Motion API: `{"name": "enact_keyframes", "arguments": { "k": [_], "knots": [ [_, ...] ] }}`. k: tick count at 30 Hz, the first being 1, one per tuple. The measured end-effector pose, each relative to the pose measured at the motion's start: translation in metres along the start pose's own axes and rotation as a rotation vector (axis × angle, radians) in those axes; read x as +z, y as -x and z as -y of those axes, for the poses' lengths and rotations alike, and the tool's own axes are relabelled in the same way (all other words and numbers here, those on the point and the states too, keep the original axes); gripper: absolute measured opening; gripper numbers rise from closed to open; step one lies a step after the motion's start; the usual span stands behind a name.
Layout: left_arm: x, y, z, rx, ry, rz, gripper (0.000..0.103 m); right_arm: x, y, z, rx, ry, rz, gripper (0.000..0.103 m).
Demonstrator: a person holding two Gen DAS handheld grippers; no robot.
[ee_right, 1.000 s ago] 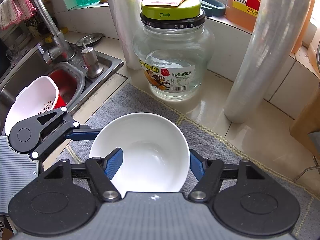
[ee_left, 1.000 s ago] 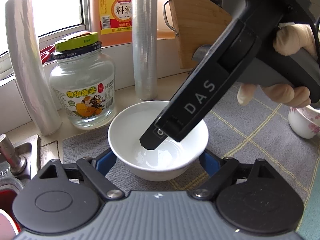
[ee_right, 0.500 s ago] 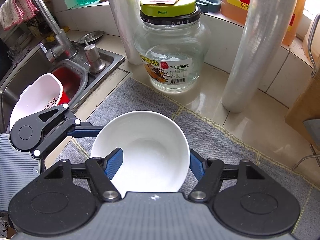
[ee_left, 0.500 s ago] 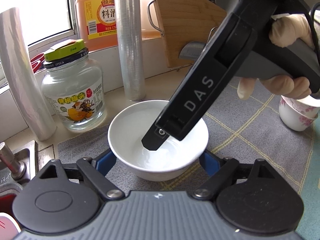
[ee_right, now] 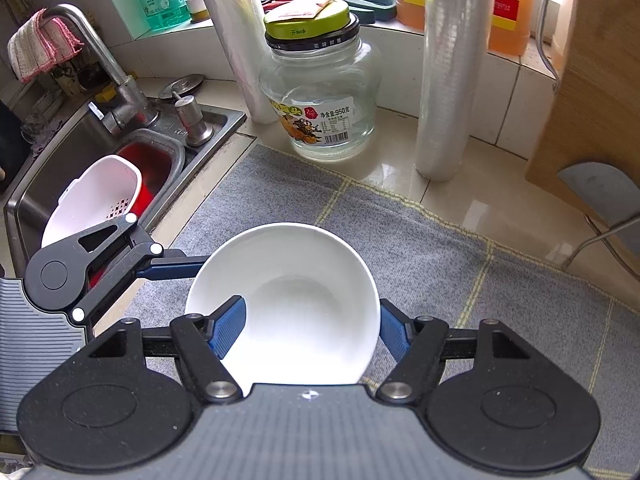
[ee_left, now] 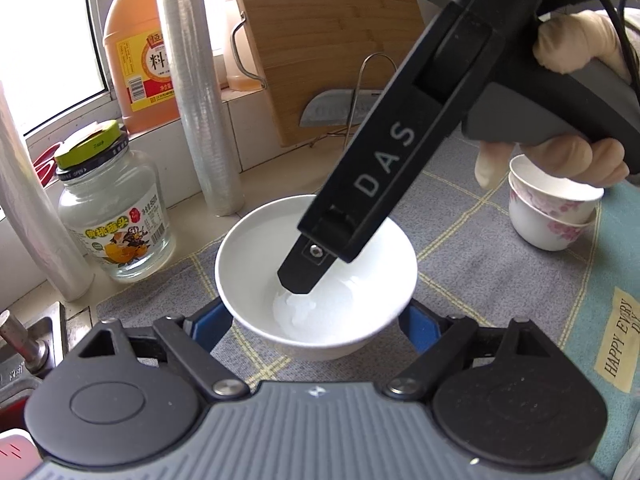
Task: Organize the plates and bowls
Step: 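Lift the white bowl with the right tool and carry it toward the stacked bowls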
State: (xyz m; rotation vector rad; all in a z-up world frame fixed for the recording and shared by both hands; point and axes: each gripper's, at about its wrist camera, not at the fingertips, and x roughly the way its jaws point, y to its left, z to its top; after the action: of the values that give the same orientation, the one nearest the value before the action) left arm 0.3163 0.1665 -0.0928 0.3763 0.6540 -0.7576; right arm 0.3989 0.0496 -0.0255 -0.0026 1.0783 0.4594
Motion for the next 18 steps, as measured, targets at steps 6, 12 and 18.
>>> {"name": "enact_keyframes", "arguments": {
  "k": [6,12,18],
  "knots": [
    [0.01,0.013,0.024,-0.023,-0.043,0.009,0.089,-0.021,0.027,0.001,-0.029,-0.014,0.03,0.076],
    [0.022,0.022,0.046,-0.05,-0.078,0.011,0.089,-0.041,0.051,0.009,-0.042,-0.051,0.056,0.076],
    [0.035,0.027,0.069,-0.074,-0.116,0.016,0.089,-0.06,0.075,0.018,-0.061,-0.073,0.08,0.076]
  ]
}}
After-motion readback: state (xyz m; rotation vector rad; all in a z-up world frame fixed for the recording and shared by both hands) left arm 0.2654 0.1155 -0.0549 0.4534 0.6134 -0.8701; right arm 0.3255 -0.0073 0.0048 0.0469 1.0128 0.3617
